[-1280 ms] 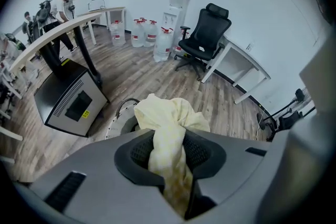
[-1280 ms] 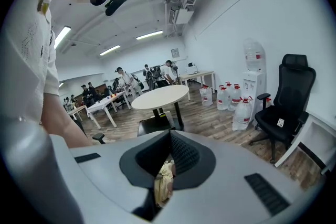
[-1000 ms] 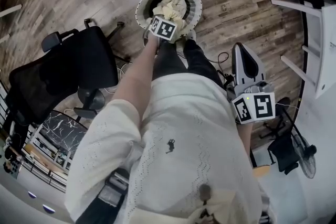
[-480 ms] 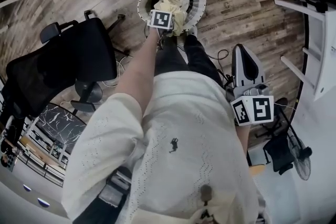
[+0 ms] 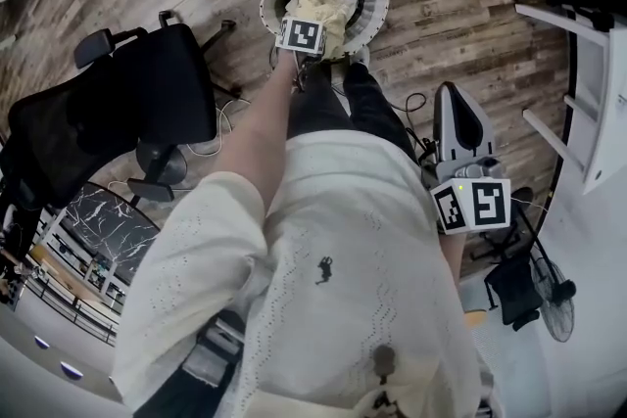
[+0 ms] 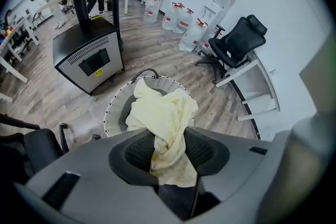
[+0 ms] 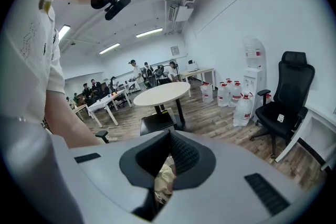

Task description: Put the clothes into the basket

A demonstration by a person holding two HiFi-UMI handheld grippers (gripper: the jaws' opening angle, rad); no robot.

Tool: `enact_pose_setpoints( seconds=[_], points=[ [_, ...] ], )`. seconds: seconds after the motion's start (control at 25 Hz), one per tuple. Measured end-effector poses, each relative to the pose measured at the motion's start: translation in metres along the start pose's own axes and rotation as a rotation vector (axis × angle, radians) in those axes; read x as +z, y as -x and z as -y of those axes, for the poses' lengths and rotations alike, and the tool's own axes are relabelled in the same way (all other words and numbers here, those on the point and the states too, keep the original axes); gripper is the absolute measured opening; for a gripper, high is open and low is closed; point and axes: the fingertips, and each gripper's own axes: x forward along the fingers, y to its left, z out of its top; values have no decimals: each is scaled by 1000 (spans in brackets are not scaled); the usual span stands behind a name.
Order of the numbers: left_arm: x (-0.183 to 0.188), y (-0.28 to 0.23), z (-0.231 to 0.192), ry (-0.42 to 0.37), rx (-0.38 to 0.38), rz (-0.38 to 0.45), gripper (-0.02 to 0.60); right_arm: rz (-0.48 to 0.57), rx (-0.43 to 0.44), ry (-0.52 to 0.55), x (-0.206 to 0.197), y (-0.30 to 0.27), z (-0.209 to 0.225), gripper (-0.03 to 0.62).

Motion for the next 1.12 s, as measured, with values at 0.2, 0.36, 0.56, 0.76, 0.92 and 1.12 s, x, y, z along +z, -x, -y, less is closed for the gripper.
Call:
enact_pose_setpoints(
  seconds=[0.2, 0.36, 0.56, 0.76, 0.92, 1.12],
  points=[
    [-20, -1, 2, -17, -28, -39, 187, 1, 11, 7, -1, 1, -5, 8],
    [-28, -1, 4, -35, -34, -57, 180, -6, 21, 12, -3, -1, -5, 8],
    [-23, 6, 17, -8, -74, -28, 163, -10, 37, 18, -5, -1, -8, 8],
    [-21, 9, 19, -8, -62, -6, 163, -11, 49, 23, -6, 2, -9, 8],
    [-25, 10, 21, -5, -66, -8, 163, -12, 56, 22, -8, 3, -9, 8],
    [-26, 18, 26, 12, -74, 28, 131, -18, 79, 16, -12, 5, -9, 8]
  ],
)
